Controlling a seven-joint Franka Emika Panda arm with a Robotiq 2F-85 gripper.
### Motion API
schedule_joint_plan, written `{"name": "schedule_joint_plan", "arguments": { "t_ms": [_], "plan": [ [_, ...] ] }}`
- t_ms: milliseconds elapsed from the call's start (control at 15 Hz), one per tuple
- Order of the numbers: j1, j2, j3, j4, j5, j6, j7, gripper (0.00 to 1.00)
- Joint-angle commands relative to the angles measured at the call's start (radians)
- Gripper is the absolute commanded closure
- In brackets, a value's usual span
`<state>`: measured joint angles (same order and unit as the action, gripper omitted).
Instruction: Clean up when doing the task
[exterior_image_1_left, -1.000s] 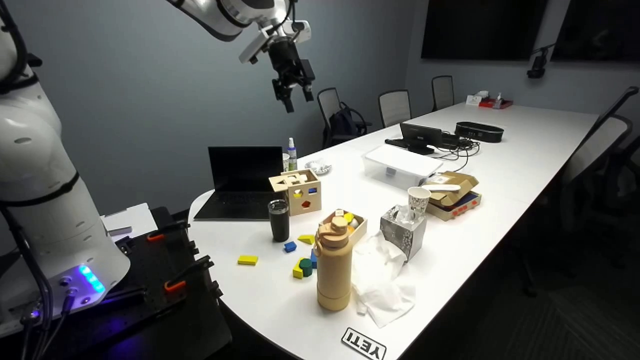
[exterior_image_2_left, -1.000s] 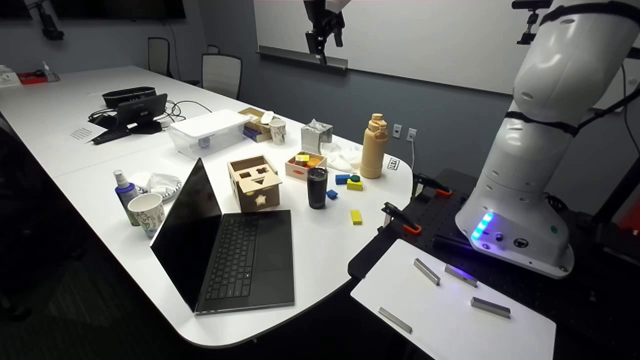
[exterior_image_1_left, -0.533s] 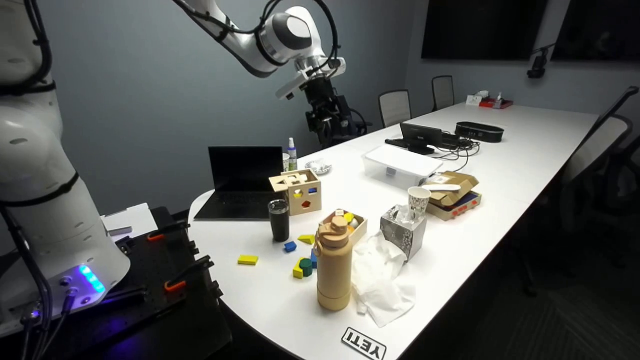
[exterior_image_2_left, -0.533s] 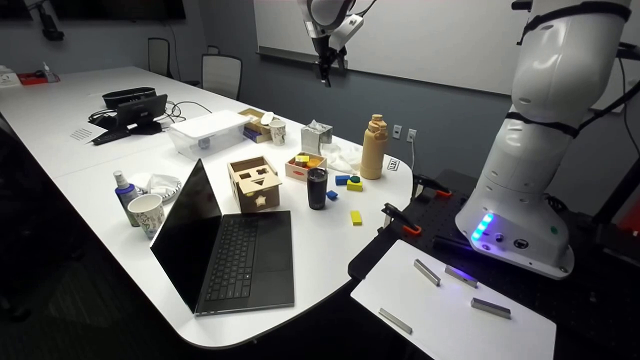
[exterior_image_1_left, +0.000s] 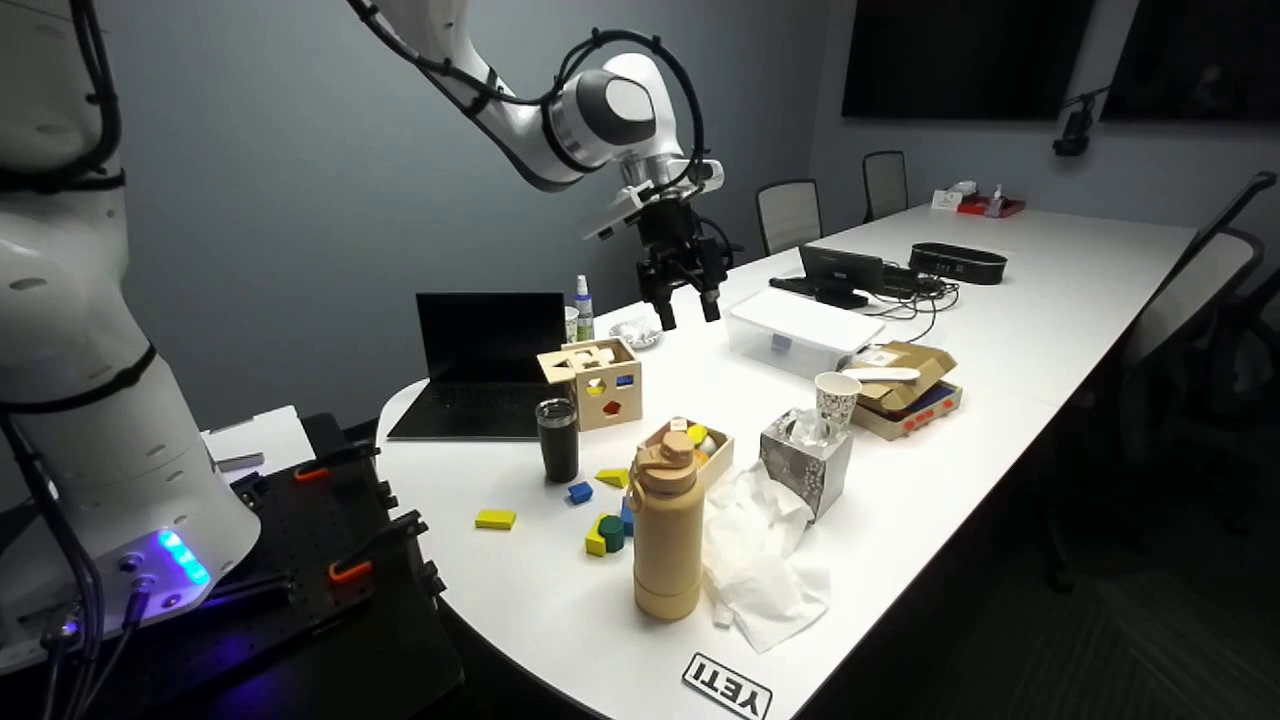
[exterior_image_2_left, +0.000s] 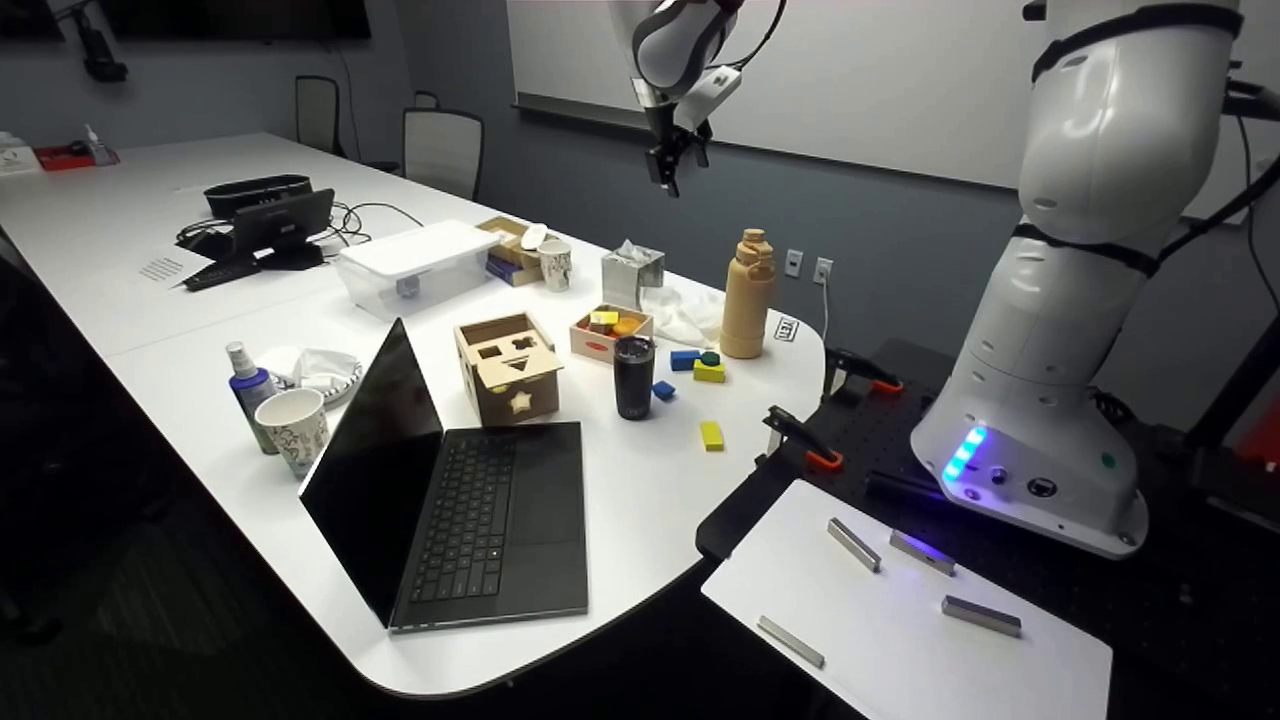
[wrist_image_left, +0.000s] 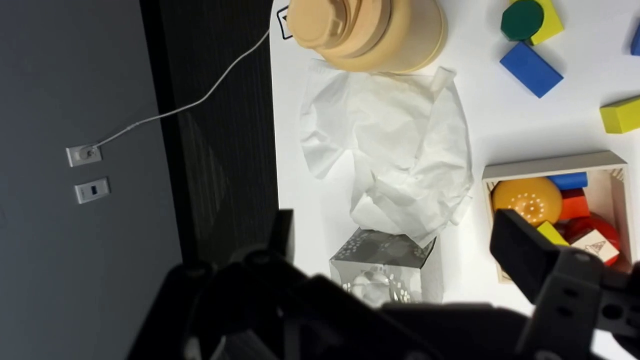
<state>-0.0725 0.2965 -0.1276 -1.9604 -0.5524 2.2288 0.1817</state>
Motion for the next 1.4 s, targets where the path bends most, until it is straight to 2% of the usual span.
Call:
{"name": "schedule_joint_plan", "arguments": {
  "t_ms": [0, 200, 467, 600, 933, 1333],
  "plan": [
    [0.011, 0.0, -0.011, 0.003, 0.006, -0.001, -0.004, 0.0],
    [0.021, 0.028, -0.014, 0.005, -0.019, 0.018, 0.021, 0.0],
    [-0.006, 0.194, -0.012, 0.057, 0.053, 0.083, -0.009, 0.0],
    [0.001, 0.292, -0.036, 0.086, 0.052, 0.116, 0.01, 0.0],
    [0.02, 0.527, -0.113, 0.211, 0.062, 0.192, 0.056, 0.0],
    [0.027, 0.716, -0.138, 0.377, 0.126, 0.193, 0.048, 0.0]
  ]
}}
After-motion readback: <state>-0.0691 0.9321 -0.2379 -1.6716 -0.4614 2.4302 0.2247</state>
